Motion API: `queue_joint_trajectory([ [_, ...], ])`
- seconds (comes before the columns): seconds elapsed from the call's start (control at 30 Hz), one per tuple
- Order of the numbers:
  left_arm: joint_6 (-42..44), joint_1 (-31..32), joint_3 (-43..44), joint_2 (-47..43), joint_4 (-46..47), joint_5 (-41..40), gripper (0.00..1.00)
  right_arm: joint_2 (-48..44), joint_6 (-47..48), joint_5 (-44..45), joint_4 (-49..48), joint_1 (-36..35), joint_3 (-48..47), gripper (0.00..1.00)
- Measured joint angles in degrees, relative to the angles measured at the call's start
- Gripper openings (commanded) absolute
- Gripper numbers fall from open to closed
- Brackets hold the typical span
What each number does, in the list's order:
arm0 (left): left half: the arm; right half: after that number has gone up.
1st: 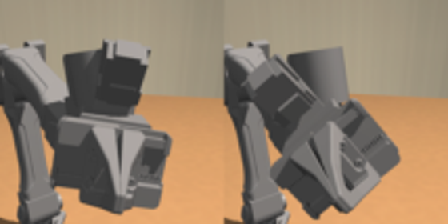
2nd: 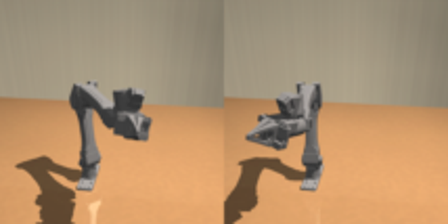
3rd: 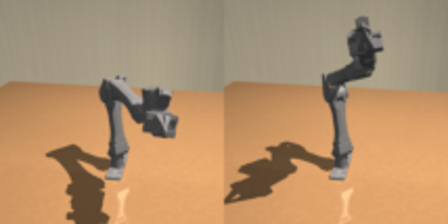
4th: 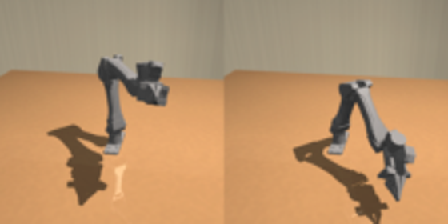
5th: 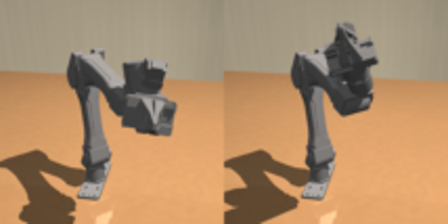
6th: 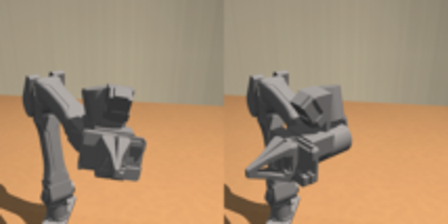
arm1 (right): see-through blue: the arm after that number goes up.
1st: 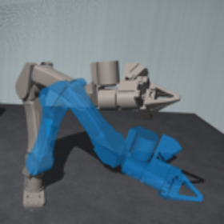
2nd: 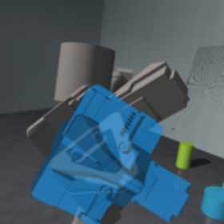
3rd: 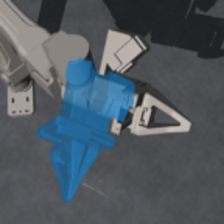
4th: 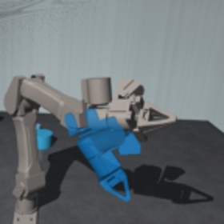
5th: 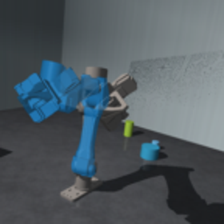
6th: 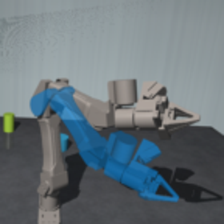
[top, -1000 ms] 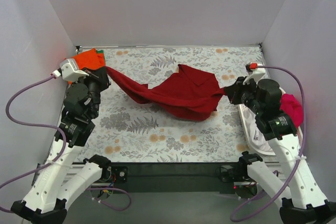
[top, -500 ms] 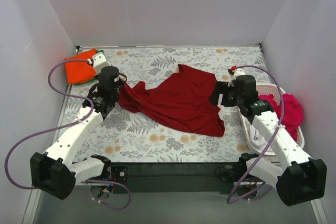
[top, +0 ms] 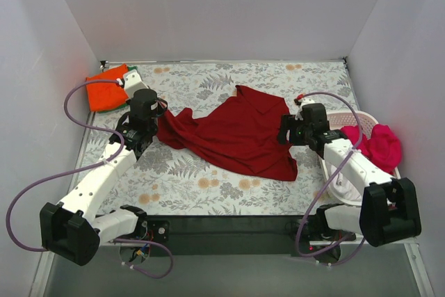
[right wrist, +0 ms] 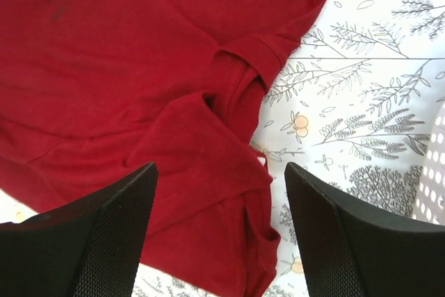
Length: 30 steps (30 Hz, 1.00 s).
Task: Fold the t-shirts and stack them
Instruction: Flatten the tshirt out
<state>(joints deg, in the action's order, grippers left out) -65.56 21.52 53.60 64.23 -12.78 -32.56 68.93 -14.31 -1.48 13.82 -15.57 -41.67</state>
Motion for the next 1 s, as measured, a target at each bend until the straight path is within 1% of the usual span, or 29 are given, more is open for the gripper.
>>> queue_joint_trajectory([
  [0.23,0.1,0.0,-0.2,0.0,0.5,0.3,0.0,8.5,1.2,0.2,-3.7,1.2,-0.2,0.61],
  [0.33,0.2,0.0,-0.4,0.0,0.6,0.4,0.0,10.3,1.7,0.2,-3.9,1.7,-0.2,0.55],
  [0.6,0.2,0.0,-0.4,0.0,0.7,0.4,0.0,8.9,3.0,-1.3,-4.4,2.0,-0.2,0.38],
  [0.87,0.2,0.0,-0.4,-0.1,0.7,0.5,0.0,9.1,4.4,-2.6,-3.6,2.0,-0.2,0.36],
  [0.93,0.2,0.0,-0.5,-0.2,0.8,0.6,0.0,9.5,4.6,-2.6,-3.3,2.0,-0.2,0.34],
  [1.0,0.2,0.0,-0.7,-0.3,0.7,0.7,0.0,9.8,4.9,-2.6,-3.2,2.0,-0.2,0.29],
])
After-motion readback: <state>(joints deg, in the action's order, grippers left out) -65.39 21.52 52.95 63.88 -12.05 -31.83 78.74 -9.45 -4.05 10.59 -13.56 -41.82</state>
